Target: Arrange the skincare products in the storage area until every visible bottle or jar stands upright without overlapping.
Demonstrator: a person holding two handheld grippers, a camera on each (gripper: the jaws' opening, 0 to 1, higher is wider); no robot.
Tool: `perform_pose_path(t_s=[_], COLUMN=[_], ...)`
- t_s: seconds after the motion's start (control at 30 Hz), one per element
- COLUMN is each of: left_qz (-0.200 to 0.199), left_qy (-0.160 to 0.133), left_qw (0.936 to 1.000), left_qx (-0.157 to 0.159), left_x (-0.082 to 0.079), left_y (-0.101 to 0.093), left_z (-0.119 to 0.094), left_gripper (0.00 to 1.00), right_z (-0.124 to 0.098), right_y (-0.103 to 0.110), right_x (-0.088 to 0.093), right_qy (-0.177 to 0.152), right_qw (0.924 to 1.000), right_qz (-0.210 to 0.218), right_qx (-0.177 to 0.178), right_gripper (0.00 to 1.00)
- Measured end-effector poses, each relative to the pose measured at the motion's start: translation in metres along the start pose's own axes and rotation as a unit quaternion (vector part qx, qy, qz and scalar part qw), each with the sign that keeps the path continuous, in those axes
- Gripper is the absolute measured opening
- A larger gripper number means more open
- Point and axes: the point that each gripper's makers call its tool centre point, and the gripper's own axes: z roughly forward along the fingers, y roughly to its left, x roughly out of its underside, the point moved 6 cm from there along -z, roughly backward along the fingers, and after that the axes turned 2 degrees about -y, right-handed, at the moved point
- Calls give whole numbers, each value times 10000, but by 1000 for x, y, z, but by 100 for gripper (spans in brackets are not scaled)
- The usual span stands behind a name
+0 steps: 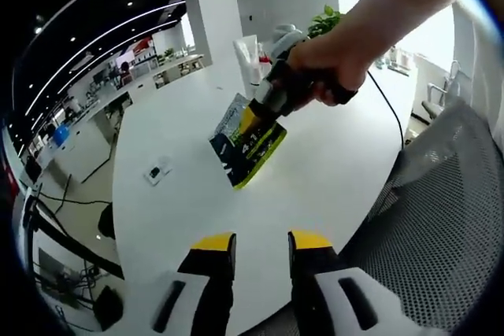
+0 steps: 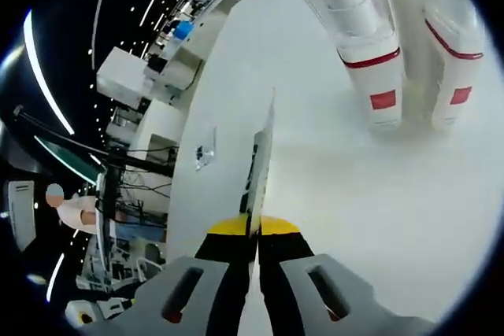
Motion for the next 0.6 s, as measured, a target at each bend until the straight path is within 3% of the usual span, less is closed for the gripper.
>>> perform_pose_path(t_s=[0.23, 0.43, 0.6], left_qz=[20, 43, 46], left_qy=[42, 82, 95], left_qw=[10000, 9999, 9999], left_qx=[39, 69, 73], left_x=[1, 2, 2], left_y=[-1, -2, -2], left_z=[1, 1, 1], left_gripper=[26, 26, 26], right_z=[1, 0, -1], right_y=[-5, -11, -16], right_x=[-9, -16, -25], right_qy=[-226, -418, -625], right_qw=[9995, 9974, 9955], right_qz=[-27, -377, -489], right_qx=[218, 444, 510], right_gripper=[4, 7, 19])
